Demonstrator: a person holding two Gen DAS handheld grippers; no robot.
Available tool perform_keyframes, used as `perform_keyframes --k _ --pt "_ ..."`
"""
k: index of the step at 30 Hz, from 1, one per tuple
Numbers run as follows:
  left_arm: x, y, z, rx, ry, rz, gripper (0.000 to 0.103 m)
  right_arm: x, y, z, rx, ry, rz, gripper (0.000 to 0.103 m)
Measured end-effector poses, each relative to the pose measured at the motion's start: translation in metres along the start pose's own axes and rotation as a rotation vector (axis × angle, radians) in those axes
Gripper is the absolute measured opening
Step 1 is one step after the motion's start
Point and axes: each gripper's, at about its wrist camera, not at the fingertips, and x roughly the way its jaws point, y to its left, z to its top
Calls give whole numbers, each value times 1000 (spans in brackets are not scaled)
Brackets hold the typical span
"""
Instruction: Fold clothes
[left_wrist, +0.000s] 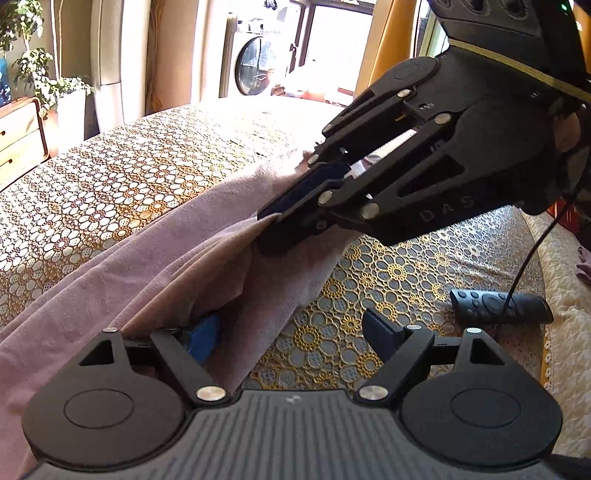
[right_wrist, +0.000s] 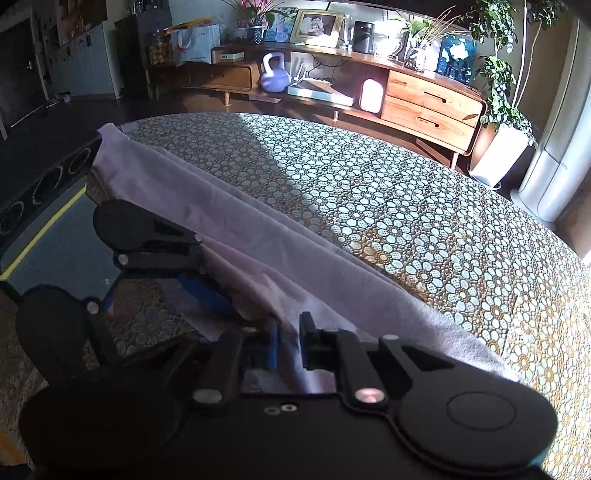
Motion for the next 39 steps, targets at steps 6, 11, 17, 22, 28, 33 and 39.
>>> perform_keyframes --k 6,11,17,22,28,33,39 --pt "12 1 1 20 -48 25 84 -5 -2 -6 11 7 7 103" --pt "13 -2 -3 35 -76 -67 85 -10 -21 -9 64 14 -3 103" --pt "-2 -17 -13 143 -78 -146 85 5 -53 -14 174 79 -85 103" --pt "-19 -29 -27 204 -72 -197 85 28 -63 -23 244 158 -92 103" --pt "-20 -28 -31 200 -83 -161 85 35 -59 -23 248 175 -103 103" --pt "-16 -13 -26 149 -72 -83 85 36 -60 -21 241 176 -101 103" --pt "4 -14 -21 103 -77 -102 85 35 -60 -23 243 163 -97 103"
